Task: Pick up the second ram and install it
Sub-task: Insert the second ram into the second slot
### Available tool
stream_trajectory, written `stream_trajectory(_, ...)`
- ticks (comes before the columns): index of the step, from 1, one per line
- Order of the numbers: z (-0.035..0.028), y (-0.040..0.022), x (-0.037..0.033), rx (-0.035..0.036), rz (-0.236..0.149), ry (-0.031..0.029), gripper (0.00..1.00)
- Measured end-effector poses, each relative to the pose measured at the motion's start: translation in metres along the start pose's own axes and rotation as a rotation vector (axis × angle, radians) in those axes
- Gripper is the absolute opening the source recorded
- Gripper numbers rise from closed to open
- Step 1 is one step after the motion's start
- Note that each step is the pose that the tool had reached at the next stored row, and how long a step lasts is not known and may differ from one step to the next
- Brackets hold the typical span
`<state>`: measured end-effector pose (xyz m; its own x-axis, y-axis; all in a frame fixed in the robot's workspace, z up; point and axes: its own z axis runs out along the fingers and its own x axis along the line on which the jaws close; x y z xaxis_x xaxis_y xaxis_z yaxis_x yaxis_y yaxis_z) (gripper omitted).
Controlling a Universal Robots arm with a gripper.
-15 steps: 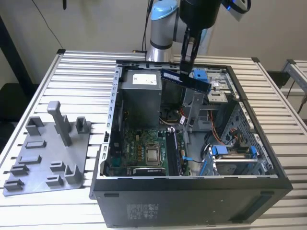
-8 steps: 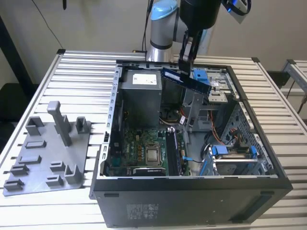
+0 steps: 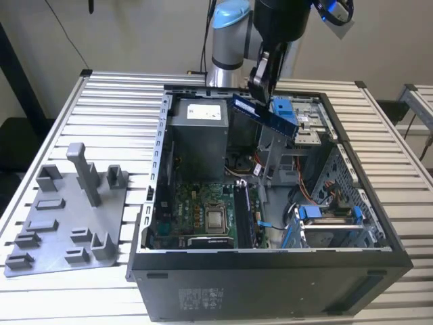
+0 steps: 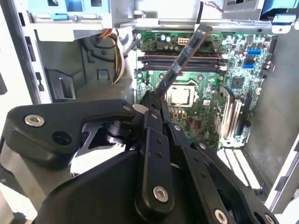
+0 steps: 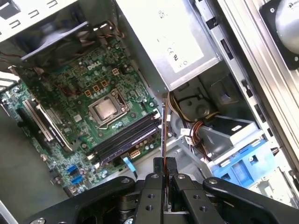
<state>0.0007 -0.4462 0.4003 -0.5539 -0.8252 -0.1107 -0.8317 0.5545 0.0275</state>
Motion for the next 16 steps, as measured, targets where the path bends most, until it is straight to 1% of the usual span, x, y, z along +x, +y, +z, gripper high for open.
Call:
stream_trajectory(7,0.0005,0.0,0.0001,0.0107,0.096,-0.0026,0.14)
stream_trajectory(16,0.0012,0.0001,0.0002,0.0206,0.188,-0.005,0.14)
